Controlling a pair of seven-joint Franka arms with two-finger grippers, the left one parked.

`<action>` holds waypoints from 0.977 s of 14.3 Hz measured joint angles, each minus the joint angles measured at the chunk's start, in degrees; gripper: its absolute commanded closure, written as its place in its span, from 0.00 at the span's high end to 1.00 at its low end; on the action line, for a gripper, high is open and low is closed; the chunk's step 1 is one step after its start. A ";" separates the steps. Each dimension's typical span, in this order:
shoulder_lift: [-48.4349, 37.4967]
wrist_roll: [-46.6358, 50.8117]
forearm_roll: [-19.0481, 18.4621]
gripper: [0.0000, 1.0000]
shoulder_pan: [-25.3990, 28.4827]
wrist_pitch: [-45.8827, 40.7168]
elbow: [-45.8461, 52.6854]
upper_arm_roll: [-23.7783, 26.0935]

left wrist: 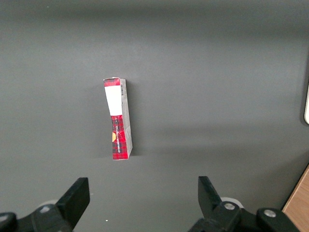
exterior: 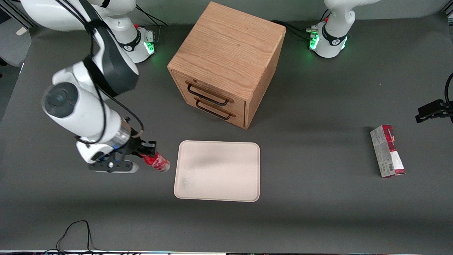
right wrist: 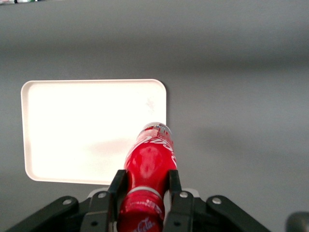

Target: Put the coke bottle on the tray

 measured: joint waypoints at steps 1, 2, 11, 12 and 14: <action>1.35 0.00 -0.41 0.00 0.16 0.91 0.09 0.09; 2.64 0.00 -0.66 0.00 0.27 1.87 0.20 0.12; 14.49 1.68 -6.06 0.09 3.06 12.79 1.15 0.26; 15.14 1.73 -6.69 0.86 3.07 13.30 1.22 0.26; 15.60 1.75 -7.33 1.00 3.04 13.65 1.31 0.26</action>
